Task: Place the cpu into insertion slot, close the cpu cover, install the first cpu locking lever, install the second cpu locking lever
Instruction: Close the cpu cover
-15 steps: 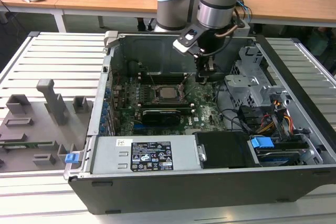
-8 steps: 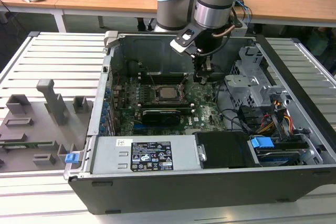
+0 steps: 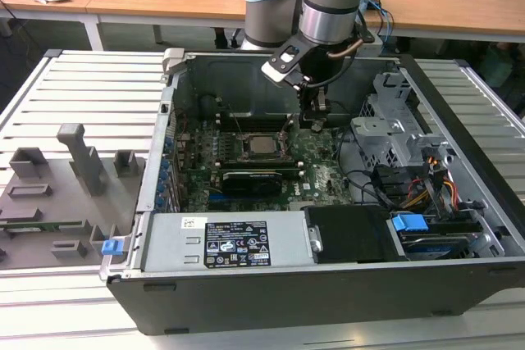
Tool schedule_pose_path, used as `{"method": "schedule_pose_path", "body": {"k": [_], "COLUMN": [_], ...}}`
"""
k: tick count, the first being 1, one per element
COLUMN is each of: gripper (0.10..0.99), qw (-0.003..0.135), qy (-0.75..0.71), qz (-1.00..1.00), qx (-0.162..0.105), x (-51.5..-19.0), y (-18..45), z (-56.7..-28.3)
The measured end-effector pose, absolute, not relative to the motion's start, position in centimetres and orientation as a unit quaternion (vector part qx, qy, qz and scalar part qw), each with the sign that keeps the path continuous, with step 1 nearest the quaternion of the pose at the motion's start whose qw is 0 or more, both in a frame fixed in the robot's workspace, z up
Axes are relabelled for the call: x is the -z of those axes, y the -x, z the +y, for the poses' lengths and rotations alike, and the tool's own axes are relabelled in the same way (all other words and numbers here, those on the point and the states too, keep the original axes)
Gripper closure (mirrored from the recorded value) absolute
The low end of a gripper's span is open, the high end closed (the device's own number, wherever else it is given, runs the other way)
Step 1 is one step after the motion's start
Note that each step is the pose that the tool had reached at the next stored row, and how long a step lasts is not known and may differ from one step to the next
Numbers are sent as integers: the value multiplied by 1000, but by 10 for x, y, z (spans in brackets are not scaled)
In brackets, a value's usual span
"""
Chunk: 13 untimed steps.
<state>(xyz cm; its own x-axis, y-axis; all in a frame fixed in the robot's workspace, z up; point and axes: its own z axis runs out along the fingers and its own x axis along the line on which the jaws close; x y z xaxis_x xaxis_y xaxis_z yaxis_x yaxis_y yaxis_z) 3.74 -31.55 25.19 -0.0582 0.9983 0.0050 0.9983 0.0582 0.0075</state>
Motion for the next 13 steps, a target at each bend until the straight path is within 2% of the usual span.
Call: {"method": "schedule_pose_path", "body": {"k": [13], "gripper": [980], "qw": [1], "qy": [-686], "qz": [727], "qx": [-4], "x": [-252], "y": [-29], "z": [-315]}}
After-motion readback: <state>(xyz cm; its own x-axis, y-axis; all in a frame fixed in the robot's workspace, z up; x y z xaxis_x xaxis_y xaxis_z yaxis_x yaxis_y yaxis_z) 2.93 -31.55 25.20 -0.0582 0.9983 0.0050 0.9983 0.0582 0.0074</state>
